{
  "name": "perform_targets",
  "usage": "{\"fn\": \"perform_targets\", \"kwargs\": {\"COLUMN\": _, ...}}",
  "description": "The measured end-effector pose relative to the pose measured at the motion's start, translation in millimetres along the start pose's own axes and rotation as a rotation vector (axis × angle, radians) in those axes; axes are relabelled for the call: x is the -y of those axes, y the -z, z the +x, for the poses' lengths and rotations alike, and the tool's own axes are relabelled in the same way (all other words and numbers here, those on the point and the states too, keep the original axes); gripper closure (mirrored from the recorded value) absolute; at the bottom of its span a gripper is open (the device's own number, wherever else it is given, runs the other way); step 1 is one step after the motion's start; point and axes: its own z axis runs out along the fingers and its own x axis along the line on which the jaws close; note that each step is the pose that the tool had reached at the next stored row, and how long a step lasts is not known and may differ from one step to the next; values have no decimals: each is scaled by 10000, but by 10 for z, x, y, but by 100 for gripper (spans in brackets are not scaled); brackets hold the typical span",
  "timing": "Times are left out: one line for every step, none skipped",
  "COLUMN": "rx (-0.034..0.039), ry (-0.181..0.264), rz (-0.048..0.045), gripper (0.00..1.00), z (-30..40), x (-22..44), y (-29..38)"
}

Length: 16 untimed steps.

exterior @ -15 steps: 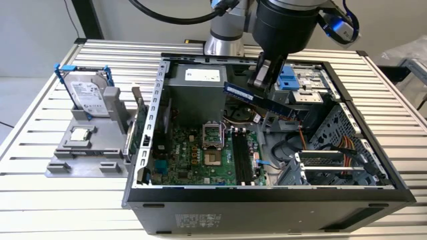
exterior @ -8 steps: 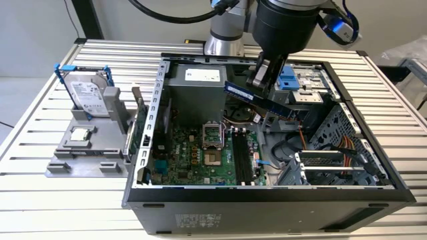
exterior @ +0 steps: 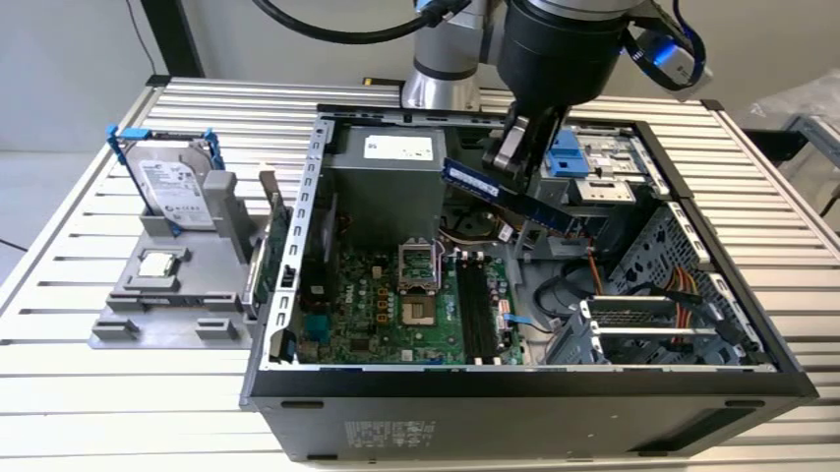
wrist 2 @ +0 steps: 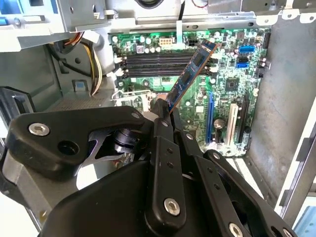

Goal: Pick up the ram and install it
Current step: 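Insert the ram into the slot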

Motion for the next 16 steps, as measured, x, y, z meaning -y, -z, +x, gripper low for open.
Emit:
{"fn": "perform_targets", "kwargs": {"rx": 1, "ry": -699, "rz": 38, "gripper": 100, "z": 0, "x": 0, "y": 0}}
{"fn": "perform_targets", "kwargs": {"rx": 0, "ry": -768, "rz": 42, "gripper": 100, "z": 0, "x": 0, "y": 0}}
{"fn": "perform_targets", "kwargs": {"rx": 1, "ry": -835, "rz": 45, "gripper": 100, "z": 0, "x": 0, "y": 0}}
{"fn": "perform_targets", "kwargs": {"rx": 0, "ry": -909, "rz": 50, "gripper": 100, "z": 0, "x": 0, "y": 0}}
{"fn": "perform_targets", "kwargs": {"rx": 1, "ry": -979, "rz": 53, "gripper": 100, "z": 0, "x": 0, "y": 0}}
{"fn": "perform_targets", "kwargs": {"rx": 0, "ry": -1052, "rz": 58, "gripper": 100, "z": 0, "x": 0, "y": 0}}
{"fn": "perform_targets", "kwargs": {"rx": 1, "ry": -1122, "rz": 61, "gripper": 100, "z": 0, "x": 0, "y": 0}}
{"fn": "perform_targets", "kwargs": {"rx": 1, "ry": -1191, "rz": 65, "gripper": 100, "z": 0, "x": 0, "y": 0}}
{"fn": "perform_targets", "kwargs": {"rx": 1, "ry": -1261, "rz": 69, "gripper": 100, "z": 0, "x": 0, "y": 0}}
{"fn": "perform_targets", "kwargs": {"rx": 1, "ry": -1327, "rz": 72, "gripper": 100, "z": 0, "x": 0, "y": 0}}
{"fn": "perform_targets", "kwargs": {"rx": 2, "ry": -1394, "rz": 76, "gripper": 100, "z": 0, "x": 0, "y": 0}}
{"fn": "perform_targets", "kwargs": {"rx": 1, "ry": -1450, "rz": 79, "gripper": 100, "z": 0, "x": 0, "y": 0}}
{"fn": "perform_targets", "kwargs": {"rx": 2, "ry": -1509, "rz": 82, "gripper": 100, "z": 0, "x": 0, "y": 0}}
{"fn": "perform_targets", "kwargs": {"rx": 1, "ry": -1562, "rz": 85, "gripper": 100, "z": 0, "x": 0, "y": 0}}
{"fn": "perform_targets", "kwargs": {"rx": 1, "ry": -1619, "rz": 88, "gripper": 100, "z": 0, "x": 0, "y": 0}}
{"fn": "perform_targets", "kwargs": {"rx": 1, "ry": -1673, "rz": 91, "gripper": 100, "z": 0, "x": 0, "y": 0}}
